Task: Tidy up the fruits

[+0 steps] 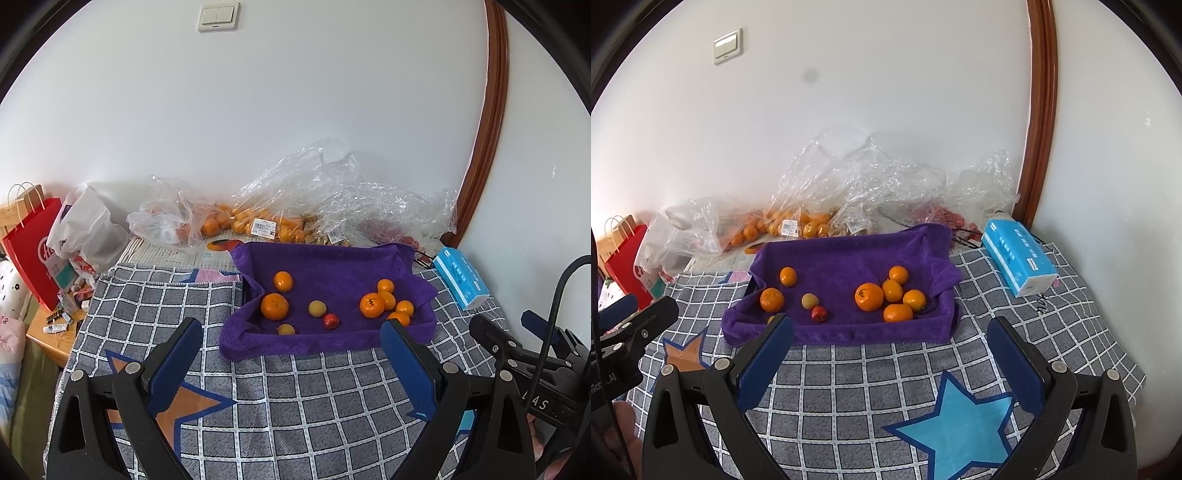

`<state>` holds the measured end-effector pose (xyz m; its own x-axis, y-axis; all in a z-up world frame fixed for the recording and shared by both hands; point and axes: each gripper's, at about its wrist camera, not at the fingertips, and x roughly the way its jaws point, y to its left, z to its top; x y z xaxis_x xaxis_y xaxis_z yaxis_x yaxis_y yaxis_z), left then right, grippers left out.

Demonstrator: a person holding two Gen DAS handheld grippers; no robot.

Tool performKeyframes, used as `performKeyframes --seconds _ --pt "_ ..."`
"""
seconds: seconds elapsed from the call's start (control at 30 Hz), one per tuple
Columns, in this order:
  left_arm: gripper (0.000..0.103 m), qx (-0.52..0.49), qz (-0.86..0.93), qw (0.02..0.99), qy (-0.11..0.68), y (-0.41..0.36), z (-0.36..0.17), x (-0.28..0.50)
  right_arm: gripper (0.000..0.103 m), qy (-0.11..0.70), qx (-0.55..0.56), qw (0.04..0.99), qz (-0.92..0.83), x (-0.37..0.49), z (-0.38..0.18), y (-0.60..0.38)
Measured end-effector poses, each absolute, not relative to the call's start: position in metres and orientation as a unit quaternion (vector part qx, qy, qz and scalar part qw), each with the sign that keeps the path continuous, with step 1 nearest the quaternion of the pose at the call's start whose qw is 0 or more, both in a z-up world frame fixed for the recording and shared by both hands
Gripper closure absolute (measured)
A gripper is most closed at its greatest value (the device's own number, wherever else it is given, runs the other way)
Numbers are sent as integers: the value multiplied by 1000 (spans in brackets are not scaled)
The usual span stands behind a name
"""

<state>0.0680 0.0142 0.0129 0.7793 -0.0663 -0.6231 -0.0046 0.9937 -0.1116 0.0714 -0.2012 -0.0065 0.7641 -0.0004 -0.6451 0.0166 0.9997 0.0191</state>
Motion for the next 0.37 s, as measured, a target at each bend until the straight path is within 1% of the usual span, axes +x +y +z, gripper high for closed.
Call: performKeyframes --seconds 0.37 --pt "5 -48 -14 942 331 14 10 67 0 334 9 942 4 67 -2 -196"
